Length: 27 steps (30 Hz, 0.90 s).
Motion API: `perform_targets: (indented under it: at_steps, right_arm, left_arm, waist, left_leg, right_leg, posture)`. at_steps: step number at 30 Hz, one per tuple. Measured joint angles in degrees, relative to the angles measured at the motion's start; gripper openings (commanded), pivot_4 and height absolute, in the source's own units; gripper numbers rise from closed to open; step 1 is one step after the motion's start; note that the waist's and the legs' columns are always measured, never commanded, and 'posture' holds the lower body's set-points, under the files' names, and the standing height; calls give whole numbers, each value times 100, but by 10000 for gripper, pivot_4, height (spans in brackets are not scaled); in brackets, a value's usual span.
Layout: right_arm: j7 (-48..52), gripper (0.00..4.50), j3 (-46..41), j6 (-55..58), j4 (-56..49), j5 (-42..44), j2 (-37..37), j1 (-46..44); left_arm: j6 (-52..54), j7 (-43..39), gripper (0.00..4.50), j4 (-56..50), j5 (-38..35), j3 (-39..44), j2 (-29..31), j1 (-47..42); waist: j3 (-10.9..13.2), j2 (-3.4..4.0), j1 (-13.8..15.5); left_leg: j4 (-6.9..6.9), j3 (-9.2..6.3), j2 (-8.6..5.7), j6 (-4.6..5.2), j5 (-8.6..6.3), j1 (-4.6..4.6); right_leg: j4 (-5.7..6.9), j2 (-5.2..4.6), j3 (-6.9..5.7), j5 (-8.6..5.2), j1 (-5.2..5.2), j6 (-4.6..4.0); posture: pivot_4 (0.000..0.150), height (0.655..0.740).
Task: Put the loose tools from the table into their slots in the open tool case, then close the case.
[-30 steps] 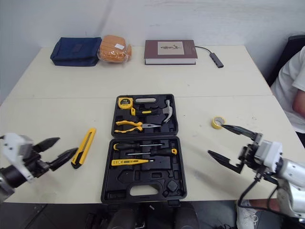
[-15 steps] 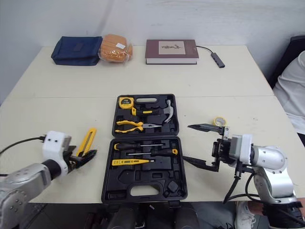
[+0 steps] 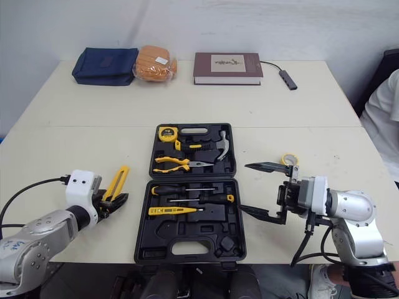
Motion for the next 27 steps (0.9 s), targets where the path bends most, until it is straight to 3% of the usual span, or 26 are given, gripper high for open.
perform_targets:
  at_steps: [3, 12, 20, 27]
  right_arm:
    - [44, 45000, -52, -167, 180, -50, 18, 125]
    - [306, 45000, -331, -567, 477, -48, 12, 335]
    - [390, 45000, -406, -621, 554, -35, -1, 426]
    - [278, 45000, -480, -463, 186, -32, -128, 665]
  left_arm:
    - [-190, -105, 11103, 60, 101, -24, -18, 76]
    - [-536, -380, 11149, 261, 294, -16, -91, 166]
    - [-2795, -1577, 11149, 890, 644, -158, 78, 128]
    - [-4227, -3905, 11149, 742, 305, -413, 1075, -140]
  waist:
    - [-5, 9, 4]
    - [-40, 67, -8]
    - [-24, 40, 9]
    - [-23, 40, 1]
  left_leg:
    - [1, 1, 0, 0, 0, 1]
    - [-5, 17, 6, 2, -3, 18]
    - [-2, 15, 8, 7, -12, -1]
    - [-7, 16, 11, 4, -20, -7]
  right_leg:
    - [0, -1, 1, 0, 0, 0]
    - [2, 6, 20, -1, 1, -2]
    - [-11, 0, 15, -2, -9, -5]
    - [-32, 4, 9, -2, -9, -5]
  posture:
    - [1500, 7400]
    - [1500, 7400]
    - [1500, 7400]
    - [1500, 7400]
